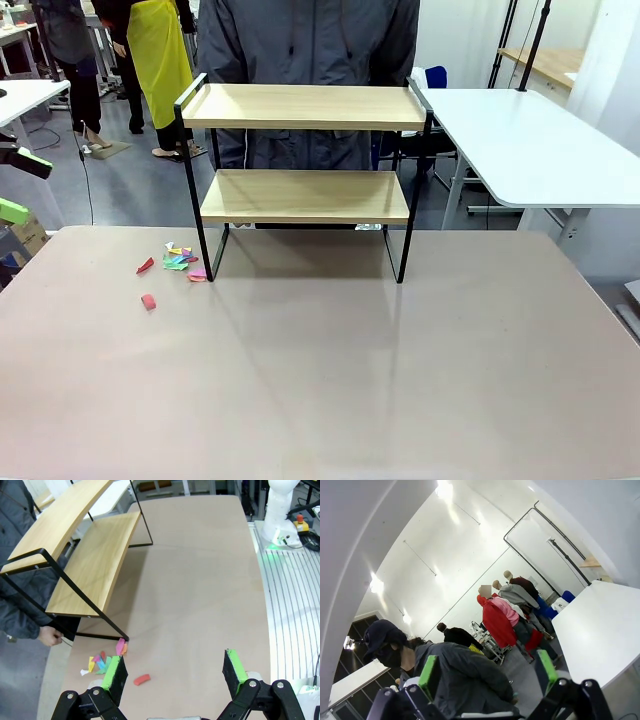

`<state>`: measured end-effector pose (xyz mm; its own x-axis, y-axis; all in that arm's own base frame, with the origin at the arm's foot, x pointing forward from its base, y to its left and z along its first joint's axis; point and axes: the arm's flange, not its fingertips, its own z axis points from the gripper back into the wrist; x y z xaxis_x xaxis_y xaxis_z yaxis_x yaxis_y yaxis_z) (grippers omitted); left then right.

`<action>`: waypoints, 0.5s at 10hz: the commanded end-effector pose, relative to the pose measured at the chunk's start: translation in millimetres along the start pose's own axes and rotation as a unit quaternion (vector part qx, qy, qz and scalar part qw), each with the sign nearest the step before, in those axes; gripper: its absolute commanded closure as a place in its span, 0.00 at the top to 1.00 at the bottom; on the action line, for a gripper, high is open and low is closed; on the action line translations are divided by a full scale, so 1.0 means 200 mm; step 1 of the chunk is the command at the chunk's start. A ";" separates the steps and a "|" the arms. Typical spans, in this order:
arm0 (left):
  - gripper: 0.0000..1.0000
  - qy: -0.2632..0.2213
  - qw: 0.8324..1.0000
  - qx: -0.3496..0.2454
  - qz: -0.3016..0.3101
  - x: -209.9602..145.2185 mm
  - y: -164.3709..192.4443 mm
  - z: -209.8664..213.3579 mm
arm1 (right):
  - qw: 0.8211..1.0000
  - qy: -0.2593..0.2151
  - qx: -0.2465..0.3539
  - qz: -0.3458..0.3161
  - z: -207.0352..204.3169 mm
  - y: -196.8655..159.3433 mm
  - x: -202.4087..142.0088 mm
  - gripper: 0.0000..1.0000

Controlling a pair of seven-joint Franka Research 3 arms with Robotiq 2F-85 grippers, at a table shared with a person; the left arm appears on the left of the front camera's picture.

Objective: Clean the shelf.
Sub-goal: Hand the Duster back to the human.

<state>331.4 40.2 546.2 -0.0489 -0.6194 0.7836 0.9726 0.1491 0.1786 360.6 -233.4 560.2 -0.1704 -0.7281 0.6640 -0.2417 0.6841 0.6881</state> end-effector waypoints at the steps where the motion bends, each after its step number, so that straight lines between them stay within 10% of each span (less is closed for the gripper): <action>1: 1.00 -0.016 1.000 0.003 -0.008 0.00 0.01 -0.01 | 1.000 -0.001 0.000 0.004 0.01 0.01 0.00 1.00; 5: 1.00 -0.016 1.000 0.003 -0.008 0.00 0.01 -0.01 | 1.000 -0.001 0.000 0.004 0.01 0.01 0.00 1.00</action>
<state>331.4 40.1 546.2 -0.0489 -0.6187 0.7841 0.9727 0.1489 0.1782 360.6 -233.4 560.2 -0.1704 -0.7281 0.6640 -0.2417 0.6841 0.6882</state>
